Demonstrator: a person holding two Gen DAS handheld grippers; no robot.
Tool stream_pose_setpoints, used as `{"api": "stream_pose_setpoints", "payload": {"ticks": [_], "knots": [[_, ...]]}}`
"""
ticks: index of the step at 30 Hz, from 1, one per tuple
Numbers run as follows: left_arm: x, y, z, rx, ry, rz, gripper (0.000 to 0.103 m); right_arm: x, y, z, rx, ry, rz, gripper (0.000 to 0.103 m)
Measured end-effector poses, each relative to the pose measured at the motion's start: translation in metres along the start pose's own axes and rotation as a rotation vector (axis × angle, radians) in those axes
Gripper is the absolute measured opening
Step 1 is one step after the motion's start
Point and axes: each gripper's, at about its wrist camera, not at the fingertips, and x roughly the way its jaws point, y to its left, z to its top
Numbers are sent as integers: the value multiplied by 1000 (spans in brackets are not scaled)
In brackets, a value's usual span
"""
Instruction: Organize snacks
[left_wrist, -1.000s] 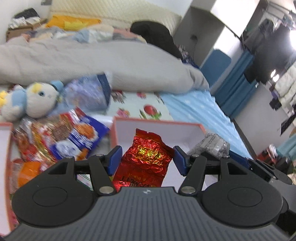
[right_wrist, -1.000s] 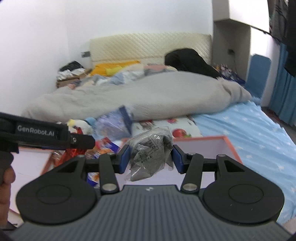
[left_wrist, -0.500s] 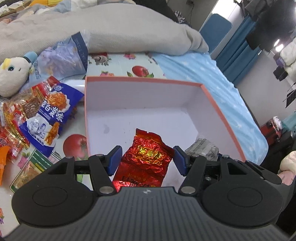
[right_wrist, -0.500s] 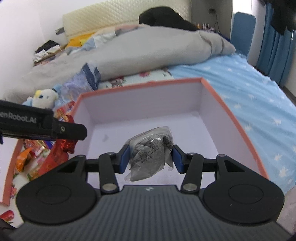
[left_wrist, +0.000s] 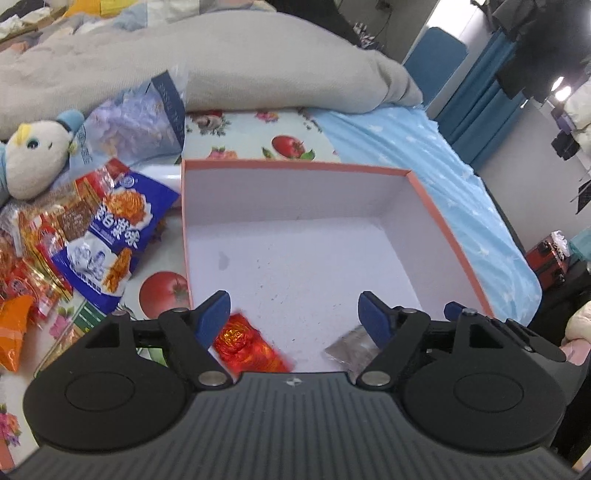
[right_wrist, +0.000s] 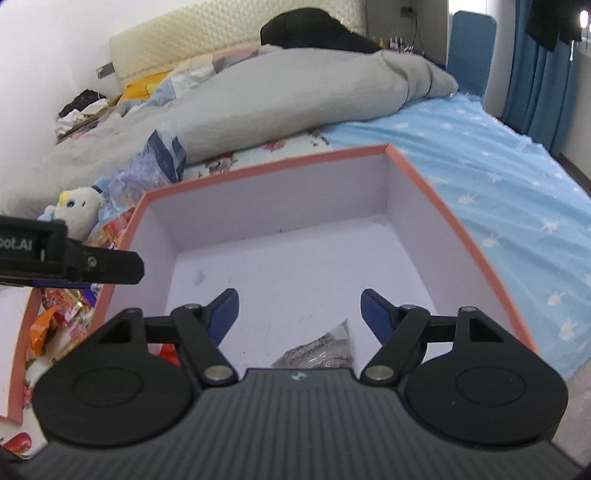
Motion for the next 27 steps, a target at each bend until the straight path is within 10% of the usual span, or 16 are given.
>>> {"api": "stream_pose_setpoints", "payload": {"ticks": [27], "knots": [[-142, 33, -37, 53, -215, 35, 80, -102, 63, -2, -8, -225, 74, 75]]}}
